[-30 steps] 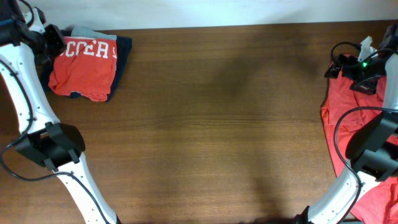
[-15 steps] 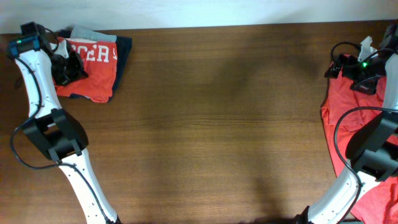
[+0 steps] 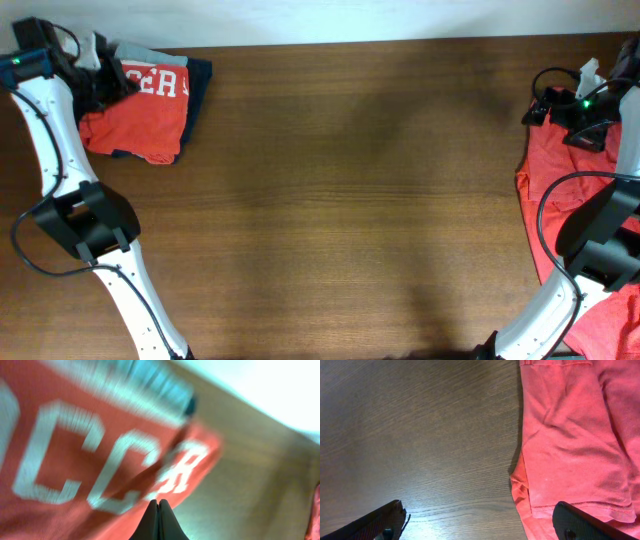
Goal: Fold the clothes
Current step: 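Press and straighten the orange bundle on the stack with the left gripper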
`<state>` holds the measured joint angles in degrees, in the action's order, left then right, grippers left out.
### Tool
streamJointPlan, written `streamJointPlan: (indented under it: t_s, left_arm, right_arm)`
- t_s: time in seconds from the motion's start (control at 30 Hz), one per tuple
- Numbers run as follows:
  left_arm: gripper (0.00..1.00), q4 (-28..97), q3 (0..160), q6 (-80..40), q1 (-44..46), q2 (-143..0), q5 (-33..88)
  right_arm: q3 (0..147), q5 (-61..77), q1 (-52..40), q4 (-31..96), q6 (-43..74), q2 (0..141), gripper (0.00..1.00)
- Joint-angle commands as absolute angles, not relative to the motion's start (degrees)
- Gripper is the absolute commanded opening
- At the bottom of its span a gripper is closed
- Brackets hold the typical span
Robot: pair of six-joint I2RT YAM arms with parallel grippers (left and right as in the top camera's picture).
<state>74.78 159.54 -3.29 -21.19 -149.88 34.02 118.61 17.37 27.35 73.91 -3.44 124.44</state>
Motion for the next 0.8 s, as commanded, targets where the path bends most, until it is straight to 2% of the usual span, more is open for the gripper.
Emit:
streamJointPlan:
  t_s: [0.0,0.37,0.53,0.77]
  left_arm:
    - [0.00,72.4,161.1,-5.8,-22.0,-147.0,37.4]
    - [0.00,60.4,161.1,-6.9,-22.4,-153.6,51.6]
    - [0.00,53.8,161.1,-7.6,-22.4,-159.7,65.5]
    - [0.00,51.8,161.1,-11.1,-22.5,-167.1,66.8]
  right_arm:
    - [119.0,16.8,27.4,73.9,-3.8,123.8,0.99]
    - [119.0,16.8,27.4,73.9,-3.8,123.8,0.99]
    - [119.0,16.8,27.4,73.9,-3.8,123.8,0.99]
    - [119.0,16.8,27.4,73.9,-3.8,123.8,0.99]
